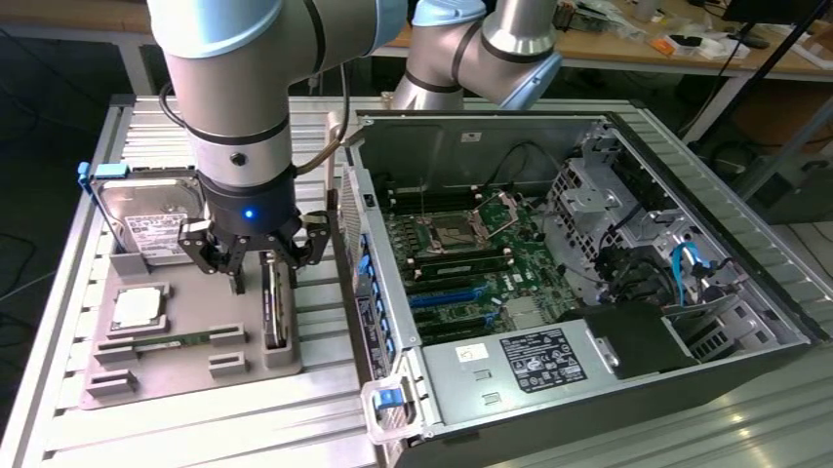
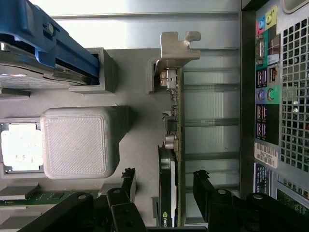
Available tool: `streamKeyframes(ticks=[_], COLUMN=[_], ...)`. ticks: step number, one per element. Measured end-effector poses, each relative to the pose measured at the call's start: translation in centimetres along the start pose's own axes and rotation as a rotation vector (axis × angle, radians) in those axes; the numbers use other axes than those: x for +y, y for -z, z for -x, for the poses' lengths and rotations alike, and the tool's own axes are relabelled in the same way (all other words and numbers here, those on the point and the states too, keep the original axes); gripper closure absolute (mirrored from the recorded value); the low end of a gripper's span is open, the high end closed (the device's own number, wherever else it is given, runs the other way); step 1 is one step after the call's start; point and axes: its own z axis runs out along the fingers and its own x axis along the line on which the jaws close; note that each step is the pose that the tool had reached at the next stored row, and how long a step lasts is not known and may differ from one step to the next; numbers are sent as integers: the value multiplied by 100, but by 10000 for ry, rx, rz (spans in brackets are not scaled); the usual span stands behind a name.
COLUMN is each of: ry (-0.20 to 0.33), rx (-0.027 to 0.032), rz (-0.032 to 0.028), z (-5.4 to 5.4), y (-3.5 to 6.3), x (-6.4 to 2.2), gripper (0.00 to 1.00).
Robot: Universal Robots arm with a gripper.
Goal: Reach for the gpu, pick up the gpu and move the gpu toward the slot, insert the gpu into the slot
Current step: 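Pick up the gpu and move the gpu toward the slot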
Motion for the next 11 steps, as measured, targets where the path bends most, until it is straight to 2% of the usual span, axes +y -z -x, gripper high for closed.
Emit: streamKeyframes(ticks=[5, 6, 11], ry=[0, 1, 0], rx=[-1, 0, 0], rz=[0, 0, 0], z=[0, 0, 0], y=[0, 0, 0], x=[0, 0, 0], gripper=[38, 32, 32])
